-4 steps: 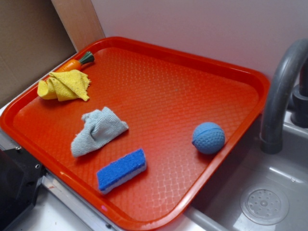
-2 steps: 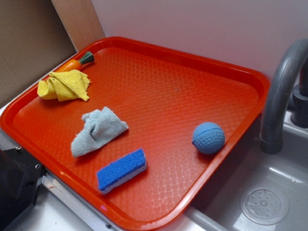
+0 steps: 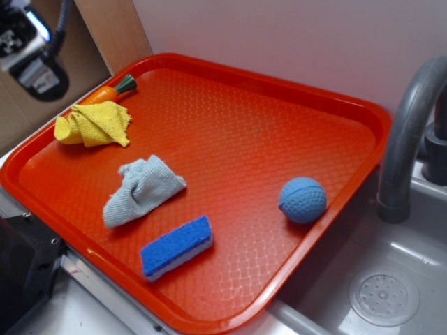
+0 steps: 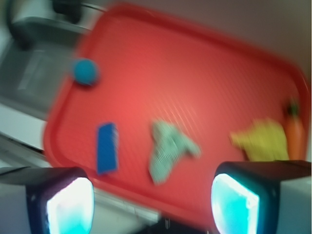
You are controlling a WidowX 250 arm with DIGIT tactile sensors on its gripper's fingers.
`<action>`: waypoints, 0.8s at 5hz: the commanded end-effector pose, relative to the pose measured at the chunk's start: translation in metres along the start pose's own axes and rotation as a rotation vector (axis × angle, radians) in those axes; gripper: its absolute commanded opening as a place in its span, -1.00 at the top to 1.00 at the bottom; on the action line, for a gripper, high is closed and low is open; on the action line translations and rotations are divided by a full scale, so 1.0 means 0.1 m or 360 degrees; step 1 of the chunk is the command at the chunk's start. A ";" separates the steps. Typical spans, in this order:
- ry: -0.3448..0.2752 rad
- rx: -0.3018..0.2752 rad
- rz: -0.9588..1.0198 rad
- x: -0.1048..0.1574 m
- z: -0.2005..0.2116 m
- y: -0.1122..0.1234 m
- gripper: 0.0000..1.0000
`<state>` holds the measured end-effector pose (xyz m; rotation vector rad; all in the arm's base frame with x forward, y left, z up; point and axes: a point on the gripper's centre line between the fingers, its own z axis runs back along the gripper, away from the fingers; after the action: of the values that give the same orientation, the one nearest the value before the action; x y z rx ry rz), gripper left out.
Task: Grab the blue ball.
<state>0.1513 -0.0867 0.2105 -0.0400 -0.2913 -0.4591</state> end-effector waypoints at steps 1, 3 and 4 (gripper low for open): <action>-0.0039 -0.0003 -0.0005 0.05 0.06 -0.03 -1.00; 0.0039 0.0130 -0.0105 0.17 -0.50 -0.24 -1.00; -0.0050 0.0086 -0.0183 0.35 -1.03 -0.22 -1.00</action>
<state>0.1979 -0.1293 0.1083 0.0295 -0.2978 -0.5742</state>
